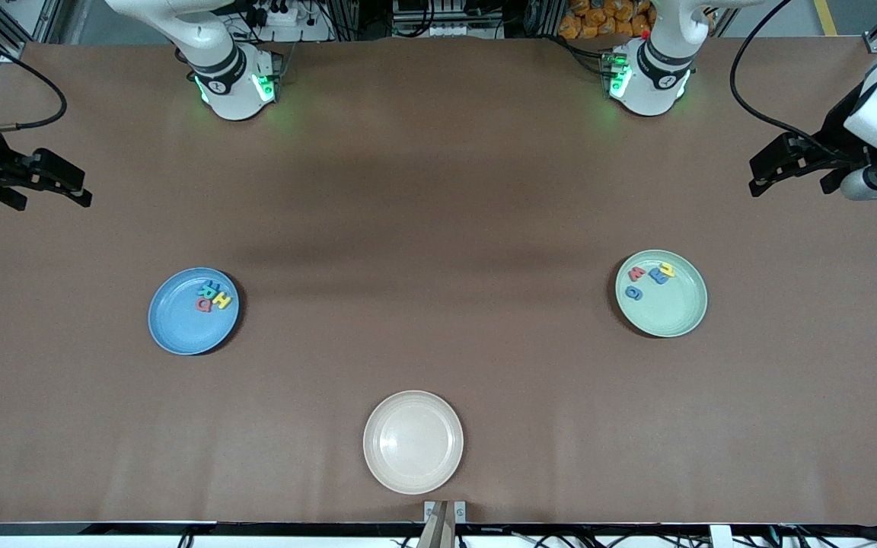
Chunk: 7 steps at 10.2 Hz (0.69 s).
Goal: Sort uppercase to blue plate, lowercase to green plate
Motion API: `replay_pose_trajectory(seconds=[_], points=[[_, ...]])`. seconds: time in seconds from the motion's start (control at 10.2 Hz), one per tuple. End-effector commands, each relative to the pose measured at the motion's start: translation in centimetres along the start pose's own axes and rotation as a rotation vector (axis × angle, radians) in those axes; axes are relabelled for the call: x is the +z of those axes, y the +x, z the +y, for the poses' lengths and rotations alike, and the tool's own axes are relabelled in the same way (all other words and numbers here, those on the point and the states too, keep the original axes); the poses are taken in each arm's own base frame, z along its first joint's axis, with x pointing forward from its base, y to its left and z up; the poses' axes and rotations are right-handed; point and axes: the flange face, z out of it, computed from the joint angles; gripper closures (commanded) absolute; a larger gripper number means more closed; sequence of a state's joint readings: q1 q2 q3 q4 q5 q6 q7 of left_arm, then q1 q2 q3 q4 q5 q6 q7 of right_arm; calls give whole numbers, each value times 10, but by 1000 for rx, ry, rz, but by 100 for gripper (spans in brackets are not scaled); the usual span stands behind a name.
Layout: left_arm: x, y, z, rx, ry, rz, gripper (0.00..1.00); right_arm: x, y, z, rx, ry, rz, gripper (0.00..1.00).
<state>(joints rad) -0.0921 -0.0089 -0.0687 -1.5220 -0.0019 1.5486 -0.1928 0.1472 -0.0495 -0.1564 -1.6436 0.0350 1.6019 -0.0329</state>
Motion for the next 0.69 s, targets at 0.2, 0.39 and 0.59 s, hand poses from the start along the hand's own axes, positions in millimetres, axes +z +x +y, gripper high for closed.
replay_pose_trajectory(seconds=[0.2,0.39,0.59], points=[[-8,0,1,66,19,3,0,-4,1,0,1,13,5,0],[-16,-5,2,70,15,16,0,-4,1,1,2,13,5,0],[-17,-7,8,83,21,19,0,-4,1,0,1,13,5,0]])
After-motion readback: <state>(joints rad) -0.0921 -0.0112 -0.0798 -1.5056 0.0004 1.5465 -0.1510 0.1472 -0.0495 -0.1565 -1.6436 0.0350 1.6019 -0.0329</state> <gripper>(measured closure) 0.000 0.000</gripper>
